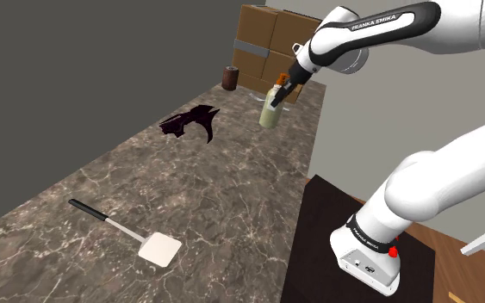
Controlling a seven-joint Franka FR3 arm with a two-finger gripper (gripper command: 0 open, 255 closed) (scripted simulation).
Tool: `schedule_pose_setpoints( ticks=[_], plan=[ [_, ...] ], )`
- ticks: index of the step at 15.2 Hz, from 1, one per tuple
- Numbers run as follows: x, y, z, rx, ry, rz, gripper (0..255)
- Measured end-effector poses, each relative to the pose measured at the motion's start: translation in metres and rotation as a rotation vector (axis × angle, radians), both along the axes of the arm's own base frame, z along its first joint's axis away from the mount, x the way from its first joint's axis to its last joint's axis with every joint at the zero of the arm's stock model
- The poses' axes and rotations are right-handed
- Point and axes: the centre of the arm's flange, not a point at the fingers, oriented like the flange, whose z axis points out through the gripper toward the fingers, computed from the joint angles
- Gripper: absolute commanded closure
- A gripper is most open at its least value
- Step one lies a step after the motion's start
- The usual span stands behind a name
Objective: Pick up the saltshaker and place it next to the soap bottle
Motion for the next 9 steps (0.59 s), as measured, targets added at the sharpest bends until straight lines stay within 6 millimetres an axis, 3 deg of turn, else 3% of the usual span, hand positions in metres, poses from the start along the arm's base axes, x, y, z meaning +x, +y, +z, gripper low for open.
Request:
schedule_pose_setpoints(
  ticks=[9],
  plan=[
    [0.001, -0.001, -0.046, 0.0, 0.0, 0.0, 255]
  ],
)
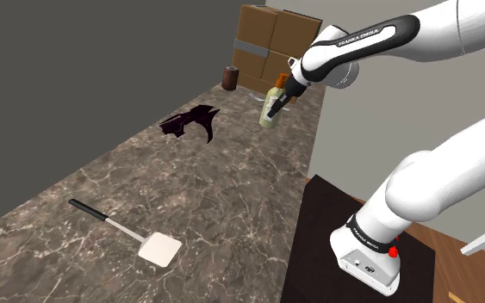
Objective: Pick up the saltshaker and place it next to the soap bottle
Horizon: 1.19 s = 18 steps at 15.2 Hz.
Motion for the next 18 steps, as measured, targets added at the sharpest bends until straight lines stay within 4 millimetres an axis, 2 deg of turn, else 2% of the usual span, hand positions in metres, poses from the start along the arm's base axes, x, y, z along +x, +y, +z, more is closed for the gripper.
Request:
schedule_pose_setpoints(
  ticks=[12, 18],
  plan=[
    [-0.001, 0.0, -0.063, 0.0, 0.0, 0.0, 255],
    [-0.001, 0.001, -0.066, 0.0, 0.0, 0.0, 255]
  ],
)
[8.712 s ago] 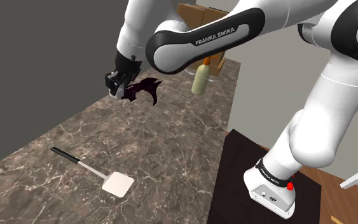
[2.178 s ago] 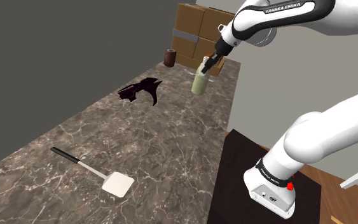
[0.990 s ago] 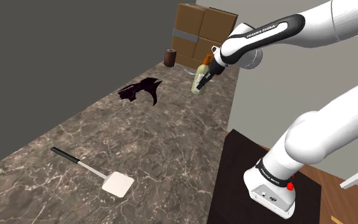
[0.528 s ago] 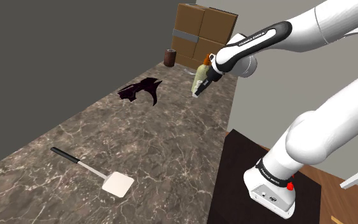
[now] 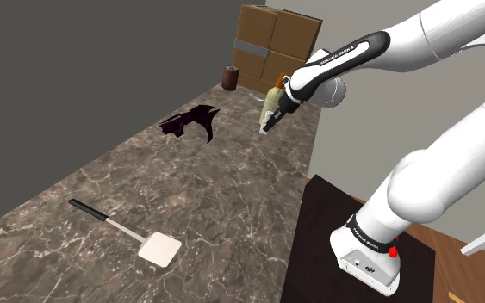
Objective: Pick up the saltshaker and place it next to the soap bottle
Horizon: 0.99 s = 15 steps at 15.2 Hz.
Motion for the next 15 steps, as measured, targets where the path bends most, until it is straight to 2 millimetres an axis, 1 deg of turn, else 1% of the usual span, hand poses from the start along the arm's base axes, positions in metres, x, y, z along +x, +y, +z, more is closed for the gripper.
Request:
schedule_pose_setpoints(
  ticks=[1, 7, 9, 11, 13, 15],
  plan=[
    [0.0, 0.0, 0.0, 0.0, 0.0, 0.0, 0],
    [0.0, 0.0, 0.0, 0.0, 0.0, 0.0, 0],
    [-0.005, -0.002, 0.014, 0.001, -0.001, 0.0, 0],
    [-0.013, -0.004, 0.035, 0.001, -0.002, 0.0, 0],
    [-0.016, -0.004, 0.044, 0.0, -0.001, 0.0, 0],
    [-0.016, -0.004, 0.046, 0.0, -0.001, 0.0, 0]
  ],
)
